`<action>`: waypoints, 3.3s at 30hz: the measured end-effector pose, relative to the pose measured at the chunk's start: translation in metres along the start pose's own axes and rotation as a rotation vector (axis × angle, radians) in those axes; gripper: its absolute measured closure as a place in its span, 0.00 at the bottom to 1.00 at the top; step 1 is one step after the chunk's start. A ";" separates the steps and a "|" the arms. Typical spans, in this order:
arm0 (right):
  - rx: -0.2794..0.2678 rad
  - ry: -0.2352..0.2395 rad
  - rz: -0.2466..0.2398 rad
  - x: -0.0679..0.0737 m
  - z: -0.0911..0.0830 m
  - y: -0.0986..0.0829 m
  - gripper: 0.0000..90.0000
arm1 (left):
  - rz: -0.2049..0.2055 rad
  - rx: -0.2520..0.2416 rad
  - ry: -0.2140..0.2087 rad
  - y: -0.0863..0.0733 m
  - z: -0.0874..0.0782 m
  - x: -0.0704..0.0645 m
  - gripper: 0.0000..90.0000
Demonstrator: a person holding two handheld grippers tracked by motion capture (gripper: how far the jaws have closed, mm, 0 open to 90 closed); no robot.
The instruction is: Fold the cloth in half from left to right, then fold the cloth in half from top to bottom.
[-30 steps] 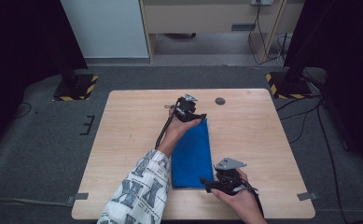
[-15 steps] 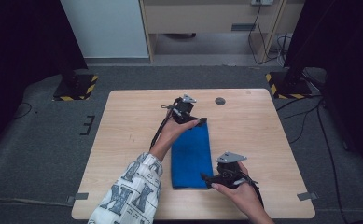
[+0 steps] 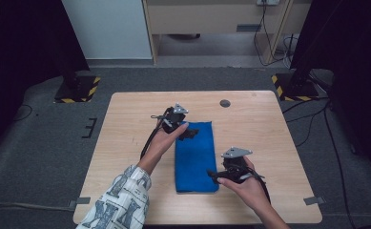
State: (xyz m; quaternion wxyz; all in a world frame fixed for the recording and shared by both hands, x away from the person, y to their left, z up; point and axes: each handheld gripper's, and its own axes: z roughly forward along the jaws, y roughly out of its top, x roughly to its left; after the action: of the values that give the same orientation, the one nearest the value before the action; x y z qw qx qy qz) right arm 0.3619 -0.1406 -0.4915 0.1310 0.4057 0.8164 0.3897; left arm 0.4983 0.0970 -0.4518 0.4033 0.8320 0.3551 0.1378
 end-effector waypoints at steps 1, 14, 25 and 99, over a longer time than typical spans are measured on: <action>-0.004 -0.004 0.000 -0.002 0.001 0.002 0.14 | 0.004 0.005 0.003 -0.002 -0.003 0.002 0.12; 0.007 -0.049 -0.015 -0.028 0.018 0.031 0.24 | -0.036 0.015 0.074 -0.025 -0.024 0.022 0.12; 0.005 -0.096 -0.017 -0.061 0.035 0.067 0.27 | -0.047 0.006 0.095 -0.032 -0.031 0.035 0.14; 0.124 -0.097 0.081 -0.108 0.149 0.106 0.77 | -0.163 0.096 0.134 -0.042 0.060 0.063 0.72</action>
State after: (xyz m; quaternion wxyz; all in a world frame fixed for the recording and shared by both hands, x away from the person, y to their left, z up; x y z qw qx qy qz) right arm 0.5688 -0.1054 -0.5228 0.1291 0.4642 0.8144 0.3234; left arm 0.5542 0.1246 -0.5263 0.3482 0.8077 0.4541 0.1424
